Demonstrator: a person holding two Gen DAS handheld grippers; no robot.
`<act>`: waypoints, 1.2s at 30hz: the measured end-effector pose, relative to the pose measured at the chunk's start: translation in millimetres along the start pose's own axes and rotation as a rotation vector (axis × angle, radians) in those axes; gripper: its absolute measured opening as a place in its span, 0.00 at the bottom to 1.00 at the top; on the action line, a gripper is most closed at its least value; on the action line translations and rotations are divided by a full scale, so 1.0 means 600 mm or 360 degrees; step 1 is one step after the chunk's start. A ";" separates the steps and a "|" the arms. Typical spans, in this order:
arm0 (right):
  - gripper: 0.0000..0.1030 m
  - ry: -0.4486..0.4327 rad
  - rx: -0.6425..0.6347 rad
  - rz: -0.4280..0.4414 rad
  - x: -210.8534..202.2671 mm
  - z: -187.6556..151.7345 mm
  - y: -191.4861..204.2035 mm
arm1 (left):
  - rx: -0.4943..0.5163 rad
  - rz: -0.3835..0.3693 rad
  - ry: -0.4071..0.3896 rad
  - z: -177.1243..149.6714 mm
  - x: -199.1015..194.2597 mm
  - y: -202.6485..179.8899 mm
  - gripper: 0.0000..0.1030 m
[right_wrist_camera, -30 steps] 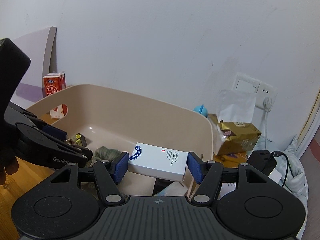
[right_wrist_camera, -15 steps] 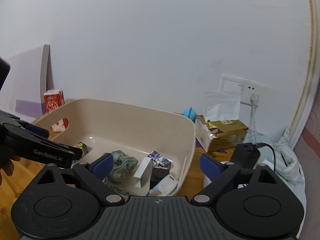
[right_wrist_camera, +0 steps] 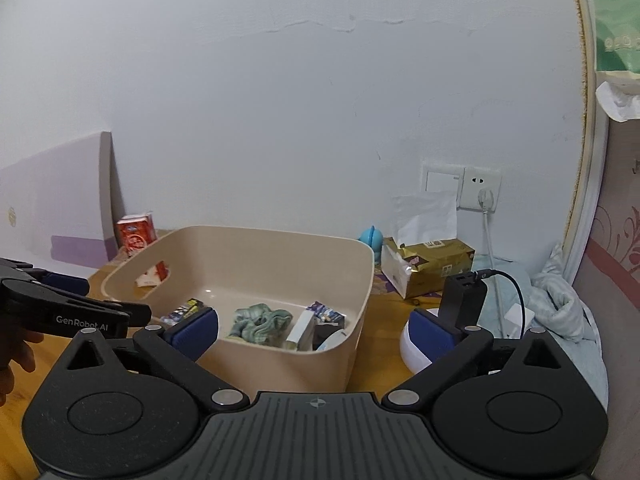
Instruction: Organize objects
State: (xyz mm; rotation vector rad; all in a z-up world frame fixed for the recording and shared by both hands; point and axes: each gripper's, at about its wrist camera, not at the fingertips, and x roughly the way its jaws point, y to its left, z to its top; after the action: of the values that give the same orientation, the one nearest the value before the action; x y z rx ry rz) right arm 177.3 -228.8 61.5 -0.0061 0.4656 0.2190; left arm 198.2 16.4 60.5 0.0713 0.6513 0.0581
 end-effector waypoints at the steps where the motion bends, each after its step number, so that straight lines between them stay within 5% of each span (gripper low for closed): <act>1: 1.00 -0.0005 0.0005 0.0001 -0.009 -0.001 0.001 | -0.0002 -0.0003 -0.0013 -0.004 -0.011 0.001 0.86; 18: 1.00 0.0011 0.0017 0.0037 -0.144 -0.052 0.026 | -0.0035 -0.0037 -0.0075 -0.089 -0.149 0.007 0.87; 36: 1.00 0.0083 0.0042 0.0016 -0.220 -0.110 0.016 | -0.0084 -0.0018 0.0050 -0.176 -0.252 0.019 0.87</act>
State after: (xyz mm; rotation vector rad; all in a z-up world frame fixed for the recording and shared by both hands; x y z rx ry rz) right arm 30.8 -250.7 61.6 0.0161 0.5207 0.2232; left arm 14.1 21.2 69.0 0.0157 0.6811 0.0658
